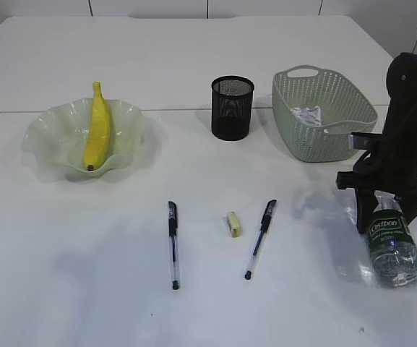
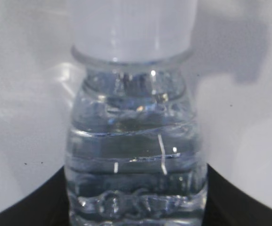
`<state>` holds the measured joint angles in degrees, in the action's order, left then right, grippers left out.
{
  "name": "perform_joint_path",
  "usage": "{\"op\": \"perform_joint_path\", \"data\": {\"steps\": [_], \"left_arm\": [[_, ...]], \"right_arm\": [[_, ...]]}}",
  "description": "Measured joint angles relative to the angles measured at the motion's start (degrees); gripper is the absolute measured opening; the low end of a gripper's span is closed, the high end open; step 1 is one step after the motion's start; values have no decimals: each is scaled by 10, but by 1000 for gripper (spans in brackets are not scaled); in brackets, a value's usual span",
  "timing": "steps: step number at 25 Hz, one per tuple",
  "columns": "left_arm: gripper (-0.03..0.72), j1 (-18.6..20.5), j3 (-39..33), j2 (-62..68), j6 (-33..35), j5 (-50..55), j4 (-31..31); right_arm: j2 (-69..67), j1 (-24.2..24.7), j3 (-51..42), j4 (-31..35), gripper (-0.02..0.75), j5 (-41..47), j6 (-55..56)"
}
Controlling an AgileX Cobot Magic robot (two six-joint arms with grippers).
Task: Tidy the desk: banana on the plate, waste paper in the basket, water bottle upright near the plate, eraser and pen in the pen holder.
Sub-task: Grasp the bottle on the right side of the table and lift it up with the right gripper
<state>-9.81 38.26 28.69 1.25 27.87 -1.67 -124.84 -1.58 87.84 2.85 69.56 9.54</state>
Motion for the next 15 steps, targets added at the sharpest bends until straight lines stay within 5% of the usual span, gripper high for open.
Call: {"op": "perform_joint_path", "data": {"steps": [15], "left_arm": [[240, 0, 0, 16, 0, 19, -31]], "right_arm": [[-8, 0, 121, 50, 388, -5, -6]]}}
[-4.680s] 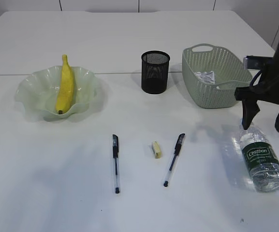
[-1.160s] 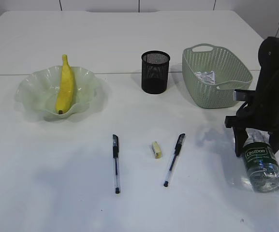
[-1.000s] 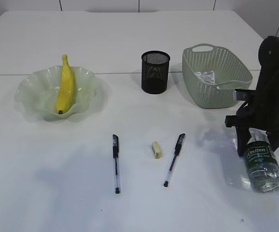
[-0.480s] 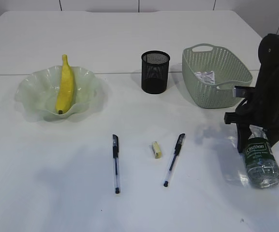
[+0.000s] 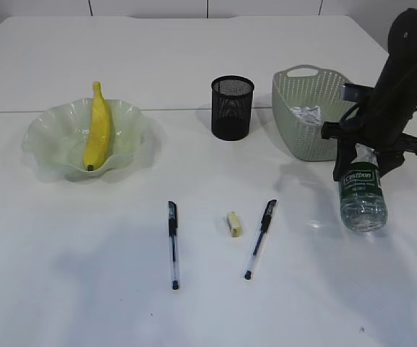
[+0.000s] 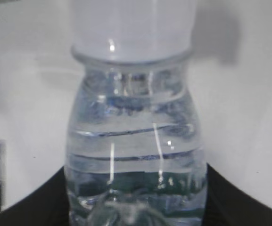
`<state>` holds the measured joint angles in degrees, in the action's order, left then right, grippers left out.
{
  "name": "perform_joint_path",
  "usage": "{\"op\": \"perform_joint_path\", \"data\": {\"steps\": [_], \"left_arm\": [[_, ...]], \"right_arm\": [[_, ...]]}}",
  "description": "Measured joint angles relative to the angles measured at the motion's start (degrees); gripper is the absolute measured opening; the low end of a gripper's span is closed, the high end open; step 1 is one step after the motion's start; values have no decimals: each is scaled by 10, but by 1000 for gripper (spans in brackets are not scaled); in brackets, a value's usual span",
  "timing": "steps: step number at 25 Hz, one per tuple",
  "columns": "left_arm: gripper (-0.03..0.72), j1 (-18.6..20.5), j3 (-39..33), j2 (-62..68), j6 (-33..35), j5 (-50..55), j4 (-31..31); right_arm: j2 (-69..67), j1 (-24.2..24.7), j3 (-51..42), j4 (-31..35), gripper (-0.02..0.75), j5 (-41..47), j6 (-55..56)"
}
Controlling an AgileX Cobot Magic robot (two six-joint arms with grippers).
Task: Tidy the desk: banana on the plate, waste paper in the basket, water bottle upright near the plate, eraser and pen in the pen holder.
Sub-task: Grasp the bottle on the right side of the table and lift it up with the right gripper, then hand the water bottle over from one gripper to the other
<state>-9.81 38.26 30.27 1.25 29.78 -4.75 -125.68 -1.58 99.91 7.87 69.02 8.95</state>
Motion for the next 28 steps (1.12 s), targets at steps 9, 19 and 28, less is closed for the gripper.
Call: {"op": "perform_joint_path", "data": {"steps": [9, 19, 28], "left_arm": [[240, 0, 0, 23, 0, 1, -11], [240, 0, 0, 33, 0, 1, -15], [240, 0, 0, 51, 0, 1, -23]], "right_arm": [[0, -30, 40, 22, 387, 6, -40], [45, -52, 66, 60, 386, 8, -104], [112, -54, 67, 257, 386, -22, -281]]}}
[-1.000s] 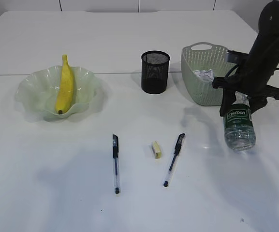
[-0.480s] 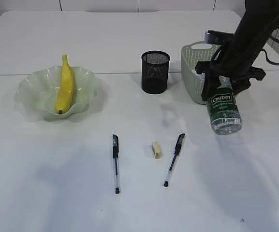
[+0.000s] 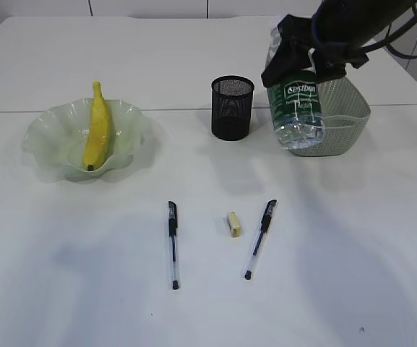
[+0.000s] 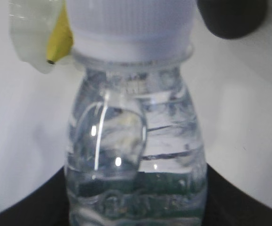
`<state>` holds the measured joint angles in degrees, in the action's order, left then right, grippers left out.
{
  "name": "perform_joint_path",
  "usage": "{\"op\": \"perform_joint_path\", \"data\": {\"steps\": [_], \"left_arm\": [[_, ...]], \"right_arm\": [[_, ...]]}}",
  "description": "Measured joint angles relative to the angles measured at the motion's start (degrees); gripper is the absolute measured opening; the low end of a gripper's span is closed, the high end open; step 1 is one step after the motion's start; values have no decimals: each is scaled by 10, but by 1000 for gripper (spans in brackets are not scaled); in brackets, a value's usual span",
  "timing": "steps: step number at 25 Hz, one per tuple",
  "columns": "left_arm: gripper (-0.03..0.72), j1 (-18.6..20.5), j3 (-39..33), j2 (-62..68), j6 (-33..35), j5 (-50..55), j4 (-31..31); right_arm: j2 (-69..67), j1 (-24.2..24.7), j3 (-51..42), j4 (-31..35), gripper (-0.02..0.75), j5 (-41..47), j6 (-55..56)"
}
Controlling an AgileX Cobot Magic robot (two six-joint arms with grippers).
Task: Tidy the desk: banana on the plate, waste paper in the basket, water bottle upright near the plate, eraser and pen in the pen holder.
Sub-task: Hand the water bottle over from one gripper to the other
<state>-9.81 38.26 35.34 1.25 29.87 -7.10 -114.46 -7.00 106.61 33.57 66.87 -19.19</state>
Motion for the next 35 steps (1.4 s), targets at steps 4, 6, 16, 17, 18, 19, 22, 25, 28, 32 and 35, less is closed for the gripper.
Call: {"op": "perform_joint_path", "data": {"steps": [4, 6, 16, 17, 18, 19, 22, 25, 28, 32, 35], "left_arm": [[240, 0, 0, 21, 0, 0, -12], [240, 0, 0, 29, 0, 0, -15], [240, 0, 0, 39, 0, -31, -31], [240, 0, 0, 39, 0, -33, -32], [240, 0, 0, 39, 0, -33, -33], [240, 0, 0, 39, 0, -34, -35], [240, 0, 0, 39, 0, -34, -41], [240, 0, 0, 39, 0, -35, -49], [240, 0, 0, 39, 0, -38, -52], [240, 0, 0, 39, 0, -38, -54], [240, 0, 0, 39, 0, -40, -57]], "right_arm": [[24, 0, 0, 80, 386, 1, -93], [36, 0, 0, 115, 386, 11, -141], [66, 0, 0, 298, 386, 36, -297], [70, 0, 0, 310, 386, 36, -305], [73, -1, 0, 320, 386, 36, -313], [77, -4, 0, 329, 386, 36, -322], [85, -18, 0, 343, 386, 36, -342], [87, -37, 0, 347, 386, 36, -334], [87, -45, 0, 353, 386, 36, -329], [87, -48, 0, 358, 386, 36, -327], [87, -48, 0, 343, 386, 36, -322]]}}
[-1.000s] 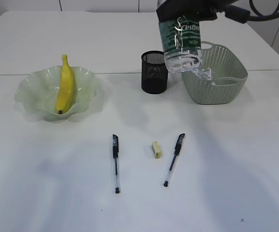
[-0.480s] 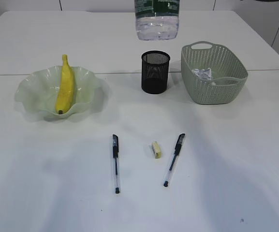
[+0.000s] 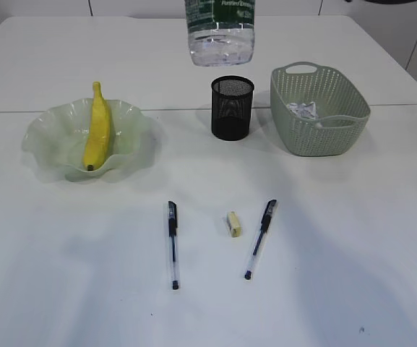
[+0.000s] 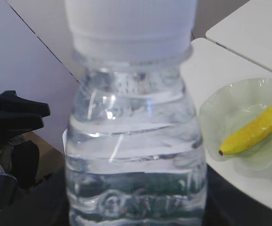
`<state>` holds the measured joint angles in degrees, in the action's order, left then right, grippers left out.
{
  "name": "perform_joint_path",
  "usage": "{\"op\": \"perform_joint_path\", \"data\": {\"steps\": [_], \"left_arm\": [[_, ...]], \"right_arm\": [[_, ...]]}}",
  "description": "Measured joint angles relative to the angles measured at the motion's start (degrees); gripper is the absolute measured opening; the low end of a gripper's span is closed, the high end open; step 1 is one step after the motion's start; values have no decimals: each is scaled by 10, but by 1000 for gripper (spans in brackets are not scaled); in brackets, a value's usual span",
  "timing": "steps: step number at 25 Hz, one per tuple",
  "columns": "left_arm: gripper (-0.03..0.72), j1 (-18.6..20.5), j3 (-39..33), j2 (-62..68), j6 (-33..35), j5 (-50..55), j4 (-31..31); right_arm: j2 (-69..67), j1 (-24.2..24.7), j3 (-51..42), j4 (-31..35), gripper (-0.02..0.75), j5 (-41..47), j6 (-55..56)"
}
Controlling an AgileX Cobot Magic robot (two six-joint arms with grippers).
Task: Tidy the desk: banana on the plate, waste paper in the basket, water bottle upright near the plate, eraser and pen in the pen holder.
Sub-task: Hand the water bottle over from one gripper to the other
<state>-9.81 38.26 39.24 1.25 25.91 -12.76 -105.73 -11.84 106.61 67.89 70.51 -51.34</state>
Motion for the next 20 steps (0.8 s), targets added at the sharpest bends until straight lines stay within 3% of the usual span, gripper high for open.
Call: {"op": "perform_joint_path", "data": {"steps": [9, 20], "left_arm": [[240, 0, 0, 0, 0, -7, -7], [240, 0, 0, 32, 0, -15, -36]], "right_arm": [[1, -13, 0, 4, 386, 2, -117], [1, -47, 0, 30, 386, 3, -155]]}}
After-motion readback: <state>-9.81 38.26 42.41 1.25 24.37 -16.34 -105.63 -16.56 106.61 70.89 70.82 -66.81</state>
